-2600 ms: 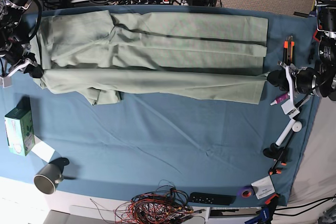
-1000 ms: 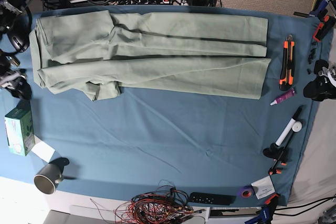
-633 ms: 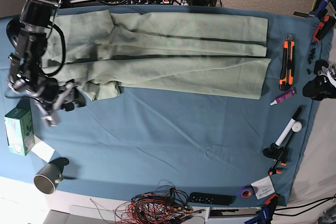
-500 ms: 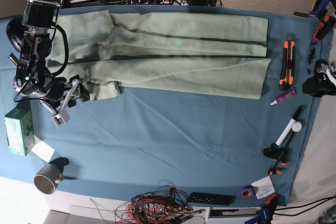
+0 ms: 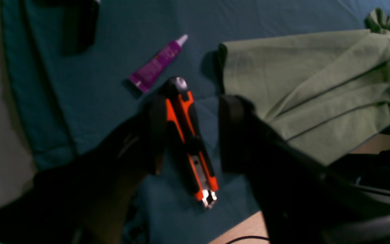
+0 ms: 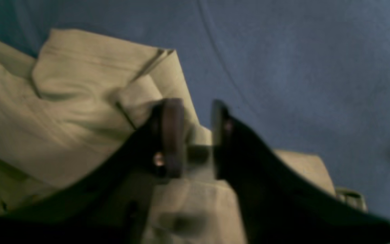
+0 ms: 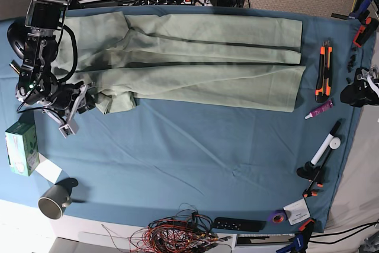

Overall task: Fold the T-shirt properly
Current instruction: 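Move the right gripper onto the band end near it and grasp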

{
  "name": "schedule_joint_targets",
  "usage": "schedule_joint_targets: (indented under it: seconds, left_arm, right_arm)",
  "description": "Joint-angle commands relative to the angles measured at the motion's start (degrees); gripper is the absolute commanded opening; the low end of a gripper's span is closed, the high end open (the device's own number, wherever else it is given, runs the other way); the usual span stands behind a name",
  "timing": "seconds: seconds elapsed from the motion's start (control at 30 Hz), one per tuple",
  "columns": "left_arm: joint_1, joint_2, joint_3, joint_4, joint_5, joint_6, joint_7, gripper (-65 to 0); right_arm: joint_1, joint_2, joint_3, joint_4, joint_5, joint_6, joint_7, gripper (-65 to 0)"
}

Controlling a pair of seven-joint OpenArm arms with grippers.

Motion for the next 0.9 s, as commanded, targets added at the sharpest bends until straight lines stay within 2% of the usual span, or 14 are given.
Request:
schedule_joint_targets:
  seconds: [0.0, 0.1, 0.2, 0.3, 0.33, 0.37, 0.6, 0.7, 0.73, 0.77, 0.87]
  left_arm:
    - [-0.8, -1.6, -0.4, 0.8, -1.2, -0.3, -0.6, -39.0]
    - [-0.8, -1.6, -0.4, 0.8, -1.2, -0.3, -0.6, -39.0]
    - [-0.8, -1.6, -0.4, 0.8, -1.2, -0.3, -0.7, -39.0]
    - [-0.8, -1.6, -0.4, 0.8, -1.2, -0.3, -0.7, -39.0]
    - [-0.8, -1.6, -0.4, 0.8, -1.2, -0.3, -0.7, -39.0]
    - [-0.7, -1.6, -0.4, 0.8, -1.2, -0.3, -0.7, -39.0]
    - [-0.8, -1.6, -0.4, 0.8, -1.2, -0.3, -0.7, -39.0]
    - [-0.7, -1.6, -0.4, 0.8, -1.2, -0.3, -0.7, -39.0]
    - [-0.7, -1.6, -0.4, 0.8, -1.2, -0.3, -0.7, -39.0]
    - [-0.8, -1.6, -0.4, 0.8, -1.2, -0.3, -0.7, -39.0]
    - [-0.8, -1.6, -0.4, 0.8, -1.2, -0.3, -0.7, -39.0]
  right_arm:
    - [1.3, 1.2, 0.4, 0.9, 1.1, 0.1, 1.2, -55.9]
    - [1.3, 1.2, 0.4, 0.9, 1.6, 0.1, 1.4, -58.6]
    - [1.3, 1.1, 0.4, 0.9, 1.4, 0.1, 2.4, -56.6]
    - [1.2, 1.0, 0.4, 0.9, 0.9, 0.1, 3.5, -37.7]
    - [1.2, 0.9, 0.4, 0.9, 0.2, 0.1, 4.0, -33.2]
    - [1.2, 0.6, 0.4, 0.9, -0.6, 0.1, 4.5, -31.8]
    - [0.8, -2.5, 0.4, 0.9, -2.2, 0.1, 4.5, -31.8]
    - [0.4, -2.7, 0.4, 0.9, -2.3, 0.1, 4.4, -32.0]
    - [0.5, -2.7, 0.4, 0.9, -2.3, 0.1, 4.4, -33.0]
    - [0.5, -2.5, 0.4, 0.9, -2.2, 0.1, 4.4, -37.4]
    - [0.5, -2.5, 0.4, 0.9, -2.2, 0.1, 4.0, -60.1]
